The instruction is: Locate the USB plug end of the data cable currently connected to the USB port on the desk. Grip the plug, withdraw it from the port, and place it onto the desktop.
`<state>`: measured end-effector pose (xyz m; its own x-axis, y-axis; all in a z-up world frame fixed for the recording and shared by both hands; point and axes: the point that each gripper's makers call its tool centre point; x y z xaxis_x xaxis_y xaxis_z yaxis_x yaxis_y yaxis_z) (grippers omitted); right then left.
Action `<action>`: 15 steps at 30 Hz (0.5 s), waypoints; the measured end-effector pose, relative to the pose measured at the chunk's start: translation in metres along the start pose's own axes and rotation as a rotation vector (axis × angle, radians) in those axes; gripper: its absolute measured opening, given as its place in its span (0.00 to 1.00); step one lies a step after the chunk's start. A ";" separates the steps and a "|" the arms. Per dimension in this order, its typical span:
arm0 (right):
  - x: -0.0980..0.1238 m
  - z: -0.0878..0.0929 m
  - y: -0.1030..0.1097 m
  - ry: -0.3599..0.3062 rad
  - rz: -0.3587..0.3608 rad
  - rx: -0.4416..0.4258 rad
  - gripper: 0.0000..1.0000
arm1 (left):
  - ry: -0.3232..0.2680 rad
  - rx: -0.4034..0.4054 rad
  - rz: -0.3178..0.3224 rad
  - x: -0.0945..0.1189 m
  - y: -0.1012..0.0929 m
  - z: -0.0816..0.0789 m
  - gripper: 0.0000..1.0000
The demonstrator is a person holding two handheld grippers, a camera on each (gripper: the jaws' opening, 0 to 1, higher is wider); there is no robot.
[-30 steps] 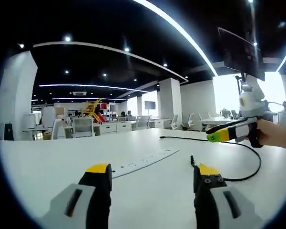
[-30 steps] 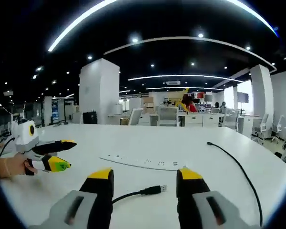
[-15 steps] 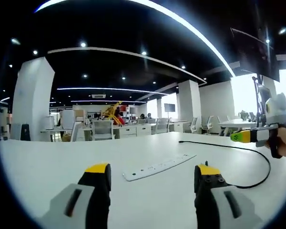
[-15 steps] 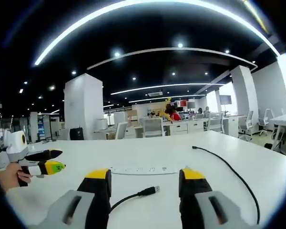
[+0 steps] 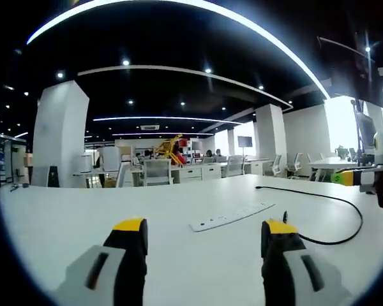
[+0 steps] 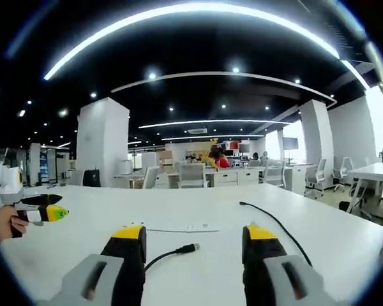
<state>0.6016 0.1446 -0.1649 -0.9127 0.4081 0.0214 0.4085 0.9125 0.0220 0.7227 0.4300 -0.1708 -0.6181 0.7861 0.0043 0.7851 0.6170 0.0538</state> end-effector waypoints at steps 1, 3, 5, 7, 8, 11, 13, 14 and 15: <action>0.005 -0.002 0.000 -0.003 0.001 0.001 0.62 | -0.003 -0.005 -0.006 0.006 0.001 -0.002 0.73; 0.016 -0.006 -0.001 -0.010 0.006 0.004 0.62 | -0.007 -0.026 -0.025 0.023 0.002 -0.008 0.73; 0.030 -0.012 -0.001 -0.029 0.007 -0.005 0.62 | -0.028 -0.049 -0.044 0.045 0.004 -0.017 0.73; 0.044 -0.018 -0.001 -0.051 0.009 -0.014 0.62 | -0.046 -0.060 -0.060 0.064 0.005 -0.024 0.74; 0.051 -0.020 -0.002 -0.062 0.011 -0.017 0.62 | -0.053 -0.066 -0.066 0.073 0.005 -0.027 0.74; 0.071 -0.025 -0.004 -0.095 0.019 -0.038 0.62 | -0.069 -0.090 -0.086 0.099 0.005 -0.032 0.74; 0.084 -0.024 -0.004 -0.104 0.020 -0.046 0.62 | -0.073 -0.096 -0.092 0.113 0.004 -0.031 0.74; 0.093 -0.022 -0.004 -0.110 0.020 -0.048 0.62 | -0.076 -0.095 -0.097 0.120 0.004 -0.030 0.74; 0.099 -0.021 -0.003 -0.122 0.020 -0.050 0.62 | -0.075 -0.092 -0.100 0.126 0.003 -0.028 0.74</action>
<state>0.5103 0.1813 -0.1421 -0.8976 0.4295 -0.0991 0.4240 0.9028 0.0721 0.6465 0.5301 -0.1425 -0.6858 0.7234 -0.0803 0.7105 0.6893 0.1419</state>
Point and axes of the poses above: the point that each gripper's makers call its tool centre point, and the gripper's own axes: x roughly backward along the fingers, y roughly to its left, z roughly out of its underside, and after that the axes turned 15 degrees about z, right-handed
